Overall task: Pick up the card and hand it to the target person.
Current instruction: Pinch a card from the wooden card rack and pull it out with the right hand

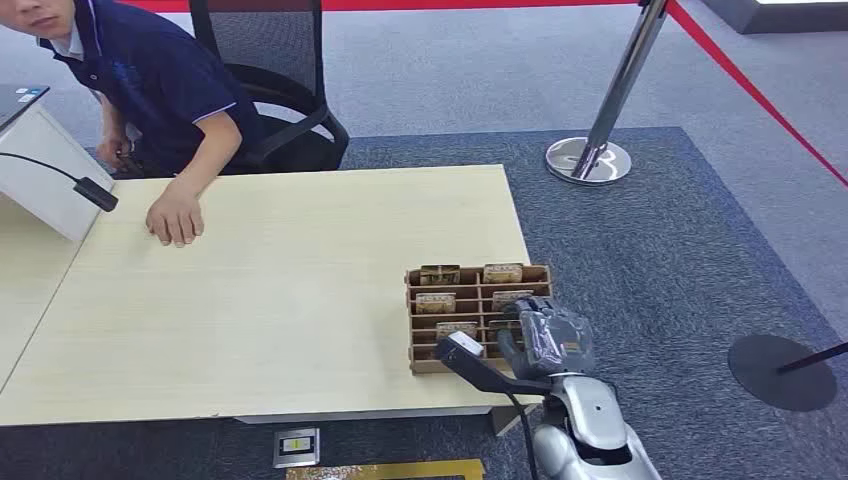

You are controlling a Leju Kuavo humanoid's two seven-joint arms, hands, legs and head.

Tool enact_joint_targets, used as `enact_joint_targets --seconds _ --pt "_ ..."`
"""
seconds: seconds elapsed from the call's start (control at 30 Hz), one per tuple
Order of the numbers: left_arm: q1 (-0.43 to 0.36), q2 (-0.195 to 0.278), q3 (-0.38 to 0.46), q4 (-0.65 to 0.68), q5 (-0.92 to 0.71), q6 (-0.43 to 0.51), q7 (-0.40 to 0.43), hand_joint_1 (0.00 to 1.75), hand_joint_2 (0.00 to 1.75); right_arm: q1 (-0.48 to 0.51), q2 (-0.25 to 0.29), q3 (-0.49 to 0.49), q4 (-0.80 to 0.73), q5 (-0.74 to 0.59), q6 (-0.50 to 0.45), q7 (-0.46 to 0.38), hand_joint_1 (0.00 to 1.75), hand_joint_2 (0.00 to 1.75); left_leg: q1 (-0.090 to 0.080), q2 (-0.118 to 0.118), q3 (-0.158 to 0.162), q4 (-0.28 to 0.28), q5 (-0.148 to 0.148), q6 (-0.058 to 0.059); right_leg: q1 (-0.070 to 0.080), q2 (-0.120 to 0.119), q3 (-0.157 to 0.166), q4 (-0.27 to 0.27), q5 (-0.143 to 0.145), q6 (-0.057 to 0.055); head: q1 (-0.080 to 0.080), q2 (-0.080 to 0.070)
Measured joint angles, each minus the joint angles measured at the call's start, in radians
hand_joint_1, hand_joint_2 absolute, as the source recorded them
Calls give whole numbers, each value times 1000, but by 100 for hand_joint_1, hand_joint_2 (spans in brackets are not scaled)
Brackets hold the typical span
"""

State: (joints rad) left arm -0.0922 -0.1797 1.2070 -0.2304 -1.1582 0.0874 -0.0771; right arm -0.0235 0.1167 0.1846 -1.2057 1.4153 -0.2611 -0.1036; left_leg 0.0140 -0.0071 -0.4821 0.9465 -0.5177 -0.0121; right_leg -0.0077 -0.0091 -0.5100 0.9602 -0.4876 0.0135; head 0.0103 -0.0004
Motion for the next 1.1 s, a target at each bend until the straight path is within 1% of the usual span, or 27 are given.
enact_joint_targets --seconds 0.17,0.3,0.33,0.4,0.43,0.47,0.53,0.57,0.9,1.1 --pt "0 0 0 0 0 2 0 0 0 1 -3 -4 4 -4 -10 0 81 175 0 0 0 0 0 0 0 0 0 0 0 0 0 0" --pt "0 0 0 0 5 4 0 0 0 1 -5 -7 9 -11 -21 -1 84 175 0 0 0 0 0 0 0 0 0 0 0 0 0 0" --pt "0 0 0 0 7 5 0 0 0 0 -6 -7 11 -13 -23 -2 92 175 0 0 0 0 0 0 0 0 0 0 0 0 0 0" --pt "0 0 0 0 10 8 0 0 0 -1 -8 -7 14 -15 -27 -6 122 175 0 0 0 0 0 0 0 0 0 0 0 0 0 0" --pt "0 0 0 0 12 9 0 0 0 -2 -8 -7 16 -16 -30 -9 141 175 0 0 0 0 0 0 0 0 0 0 0 0 0 0" --pt "0 0 0 0 14 11 0 0 0 -4 -9 -7 19 -16 -33 -13 157 175 0 0 0 0 0 0 0 0 0 0 0 0 0 0" --pt "0 -1 1 1 17 16 0 0 0 -11 -9 -8 28 -18 -41 -21 172 175 0 0 0 0 0 0 0 0 0 0 0 0 0 0" --pt "0 -1 1 2 19 17 0 0 0 -15 -9 -8 33 -18 -44 -24 175 175 0 0 0 0 0 0 0 0 0 0 0 0 0 0" --pt "1 -3 2 7 30 21 0 0 0 -56 -8 -5 89 -21 -65 -31 175 175 0 0 1 0 0 0 0 0 1 0 0 0 0 0" --pt "3 -3 4 8 36 26 -6 0 0 -54 -9 -1 87 -18 -80 -31 175 175 0 0 0 0 0 0 0 0 0 0 0 0 0 0"
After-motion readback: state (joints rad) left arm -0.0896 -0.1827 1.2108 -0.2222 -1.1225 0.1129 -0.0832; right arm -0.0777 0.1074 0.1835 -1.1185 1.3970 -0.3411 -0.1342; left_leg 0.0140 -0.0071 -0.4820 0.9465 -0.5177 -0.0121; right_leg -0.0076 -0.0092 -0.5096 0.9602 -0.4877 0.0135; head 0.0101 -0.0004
